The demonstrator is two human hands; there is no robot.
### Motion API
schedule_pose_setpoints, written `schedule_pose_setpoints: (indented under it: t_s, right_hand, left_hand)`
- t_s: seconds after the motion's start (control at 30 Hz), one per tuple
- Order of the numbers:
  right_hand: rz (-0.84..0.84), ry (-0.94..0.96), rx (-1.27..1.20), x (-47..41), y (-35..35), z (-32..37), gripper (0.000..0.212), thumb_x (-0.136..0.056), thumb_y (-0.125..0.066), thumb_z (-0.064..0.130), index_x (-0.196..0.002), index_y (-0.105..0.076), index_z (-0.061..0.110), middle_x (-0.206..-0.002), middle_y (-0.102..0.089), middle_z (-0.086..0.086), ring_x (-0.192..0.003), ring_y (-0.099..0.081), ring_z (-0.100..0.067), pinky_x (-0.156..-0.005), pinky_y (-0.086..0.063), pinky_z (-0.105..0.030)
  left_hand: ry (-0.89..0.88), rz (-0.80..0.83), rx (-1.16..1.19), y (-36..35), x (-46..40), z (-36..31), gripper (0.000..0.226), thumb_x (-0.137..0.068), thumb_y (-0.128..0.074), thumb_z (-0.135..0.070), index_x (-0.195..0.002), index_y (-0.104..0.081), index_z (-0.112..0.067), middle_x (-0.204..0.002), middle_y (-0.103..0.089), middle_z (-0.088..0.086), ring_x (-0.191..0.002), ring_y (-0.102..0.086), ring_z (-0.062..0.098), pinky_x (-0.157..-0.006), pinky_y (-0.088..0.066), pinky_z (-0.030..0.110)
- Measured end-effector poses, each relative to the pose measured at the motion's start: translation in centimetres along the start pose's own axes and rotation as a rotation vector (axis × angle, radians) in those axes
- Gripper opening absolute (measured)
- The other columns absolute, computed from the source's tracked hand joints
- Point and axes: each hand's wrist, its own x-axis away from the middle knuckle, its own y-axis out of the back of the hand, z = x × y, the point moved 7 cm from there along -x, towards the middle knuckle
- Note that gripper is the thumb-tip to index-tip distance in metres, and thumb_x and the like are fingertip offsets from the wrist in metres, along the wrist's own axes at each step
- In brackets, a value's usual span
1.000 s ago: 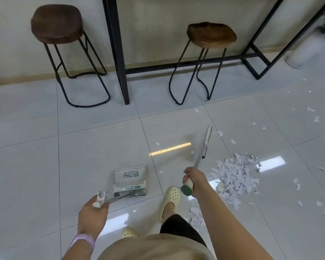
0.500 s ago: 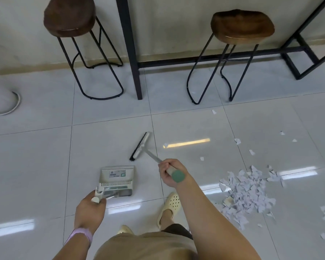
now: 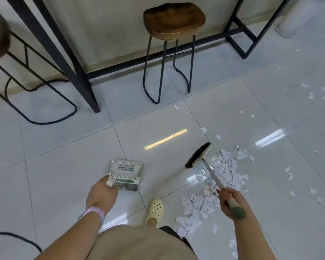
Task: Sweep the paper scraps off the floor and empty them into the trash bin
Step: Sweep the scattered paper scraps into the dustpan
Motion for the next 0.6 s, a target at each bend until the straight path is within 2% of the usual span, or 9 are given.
schedule_pose_setpoints:
  t_s: [0.03, 0.1, 0.17, 0.23, 0.33, 0.5, 0.6]
  right_hand:
    - [-0.006, 0.016, -0.024, -0.1, 0.0, 1.1, 0.015, -0.095, -0.049, 0.008, -0.110, -0.046, 0.006, -0.050, -0.044, 0.002, -0.031, -0.042, -0.007, -0.031, -0.040, -0.015]
    - [0.001, 0.046, -0.043, -0.3, -0.9, 2.7, 0.003, -0.098, -0.044, 0.009, -0.097, -0.044, 0.011, -0.050, -0.044, 0.002, -0.031, -0.042, -0.007, -0.030, -0.039, -0.016]
    - [-0.035, 0.093, 0.003, -0.3, -2.0, 3.6, 0.010, -0.097, -0.046, 0.005, -0.089, -0.044, 0.012, -0.054, -0.045, 0.001, -0.031, -0.042, -0.007, -0.030, -0.038, -0.016]
    - [-0.091, 0.179, 0.098, 0.0, -3.2, 3.6, 0.008, -0.094, -0.048, 0.002, -0.094, -0.048, 0.010, -0.062, -0.046, -0.003, -0.033, -0.043, -0.008, -0.031, -0.039, -0.017]
    - [-0.120, 0.247, 0.174, 0.4, -5.1, 1.8, 0.008, -0.094, -0.051, 0.000, -0.098, -0.050, 0.006, -0.062, -0.047, -0.004, -0.034, -0.044, -0.009, -0.032, -0.040, -0.018]
    - [0.044, 0.097, 0.081, 0.3, -10.4, -3.5, 0.016, -0.094, -0.059, 0.006, -0.085, -0.046, 0.009, -0.050, -0.043, 0.002, -0.032, -0.042, -0.006, -0.031, -0.036, -0.015]
    - [0.093, 0.031, 0.145, 0.3, -15.3, -5.9, 0.016, -0.095, -0.057, 0.005, -0.082, -0.048, 0.007, -0.050, -0.041, 0.002, -0.033, -0.040, -0.005, -0.031, -0.035, -0.013]
  left_hand:
    - [-0.031, 0.019, -0.004, -0.7, -0.2, -1.9, 0.010, -0.088, -0.056, -0.018, -0.081, -0.059, -0.024, -0.075, -0.065, 0.001, -0.069, -0.060, 0.027, -0.060, -0.044, 0.028]
    - [-0.088, 0.048, -0.006, -1.8, -0.5, -5.1, 0.011, -0.087, -0.056, -0.017, -0.078, -0.058, -0.022, -0.072, -0.064, 0.003, -0.068, -0.060, 0.030, -0.060, -0.046, 0.029]
    - [-0.141, 0.064, 0.004, -2.5, -0.5, -7.4, 0.012, -0.087, -0.054, -0.016, -0.076, -0.057, -0.020, -0.069, -0.062, 0.005, -0.065, -0.057, 0.032, -0.058, -0.045, 0.029]
    - [-0.183, 0.062, 0.016, -2.8, -0.8, -9.0, 0.016, -0.089, -0.053, -0.018, -0.073, -0.053, -0.019, -0.065, -0.059, 0.005, -0.059, -0.050, 0.029, -0.054, -0.041, 0.028]
    - [-0.242, 0.056, 0.036, -2.9, -1.5, -10.5, 0.020, -0.094, -0.051, -0.029, -0.074, -0.049, -0.025, -0.063, -0.057, 0.001, -0.056, -0.048, 0.025, -0.053, -0.040, 0.026]
    - [-0.263, 0.054, 0.031, -1.4, -3.6, -10.6, 0.014, -0.092, -0.050, -0.034, -0.080, -0.053, -0.029, -0.065, -0.059, -0.001, -0.060, -0.052, 0.025, -0.055, -0.042, 0.026]
    - [-0.252, 0.067, 0.014, 0.6, -6.0, -9.6, 0.007, -0.089, -0.053, -0.031, -0.085, -0.059, -0.033, -0.066, -0.062, -0.001, -0.062, -0.057, 0.026, -0.056, -0.047, 0.028]
